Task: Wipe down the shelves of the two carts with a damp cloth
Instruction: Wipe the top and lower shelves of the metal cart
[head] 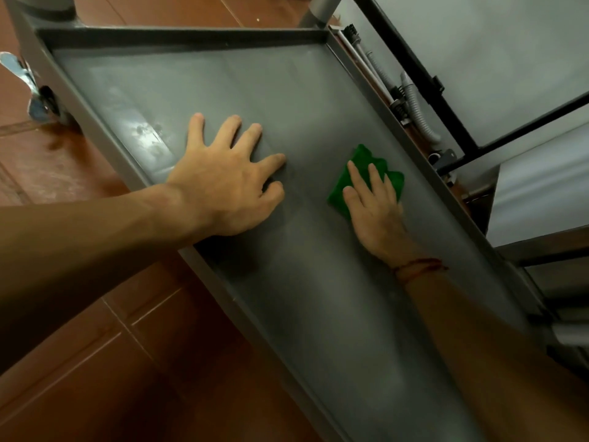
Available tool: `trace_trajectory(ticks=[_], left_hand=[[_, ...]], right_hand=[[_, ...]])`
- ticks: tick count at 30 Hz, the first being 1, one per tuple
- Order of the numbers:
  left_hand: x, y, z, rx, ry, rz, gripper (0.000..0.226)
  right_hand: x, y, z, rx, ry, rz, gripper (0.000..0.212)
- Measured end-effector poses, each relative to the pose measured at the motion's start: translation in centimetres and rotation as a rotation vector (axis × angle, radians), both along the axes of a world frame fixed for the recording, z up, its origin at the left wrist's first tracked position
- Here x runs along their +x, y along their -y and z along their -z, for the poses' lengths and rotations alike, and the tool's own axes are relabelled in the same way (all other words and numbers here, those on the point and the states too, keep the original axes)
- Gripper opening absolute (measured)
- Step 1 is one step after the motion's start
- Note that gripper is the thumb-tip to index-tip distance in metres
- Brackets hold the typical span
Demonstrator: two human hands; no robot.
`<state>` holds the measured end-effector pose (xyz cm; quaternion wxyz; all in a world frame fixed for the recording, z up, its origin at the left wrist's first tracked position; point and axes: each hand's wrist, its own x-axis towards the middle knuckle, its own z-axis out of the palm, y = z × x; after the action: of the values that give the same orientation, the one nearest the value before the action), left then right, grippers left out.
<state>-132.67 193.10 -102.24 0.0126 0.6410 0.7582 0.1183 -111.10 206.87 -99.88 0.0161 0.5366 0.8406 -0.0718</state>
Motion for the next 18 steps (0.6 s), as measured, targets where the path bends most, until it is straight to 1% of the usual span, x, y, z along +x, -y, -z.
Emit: trace_trajectory(ticks=[2,4,6,8,10,12,14,15,16,18], left_hand=[[0.1,0.0,0.1,0.035,-0.010,-0.005,0.075],[0.3,0.0,0.1,0.119,-0.049,-0.022,0.061],[0.5,-0.1,0.0,0.165,-0.028,-0.027,0.056],[0.8,-0.5,0.0,0.179,-0.011,-0.035,0.055],[1.1,-0.8,0.2,0.179,-0.041,-0.032,0.055],[1.2,-0.9,0.4,0.188,-0.062,-0.013,0.055],[0.9,-0.9,0.5,0.204,-0.069,-0.010,0.056],[0.7,-0.9,0.5,0.207,-0.068,-0.007,0.056],[0.6,-0.9,0.6,0.210,-0.068,-0.004,0.056],[0.5,-0.9,0.6,0.209,-0.071,0.000,0.057]], right_hand=[[-0.1,3.0,-0.2,-0.006,0.059,-0.082,0.063],[0.2,7.5,-0.7,-0.003,0.108,-0.246,0.062],[0.6,12.4,-1.5,-0.068,0.130,-0.434,0.057],[1.3,16.0,-2.1,-0.174,0.134,-0.572,0.055],[2.3,16.4,-2.2,-0.185,0.100,-0.646,0.053],[2.7,14.4,-1.7,-0.110,0.088,-0.689,0.054],[3.0,10.8,-0.6,-0.013,0.105,-0.658,0.058],[3.2,8.7,-0.1,0.050,0.117,-0.599,0.060],[3.6,6.4,0.3,0.100,0.117,-0.501,0.062],[4.6,1.6,0.4,0.081,0.077,-0.268,0.067]])
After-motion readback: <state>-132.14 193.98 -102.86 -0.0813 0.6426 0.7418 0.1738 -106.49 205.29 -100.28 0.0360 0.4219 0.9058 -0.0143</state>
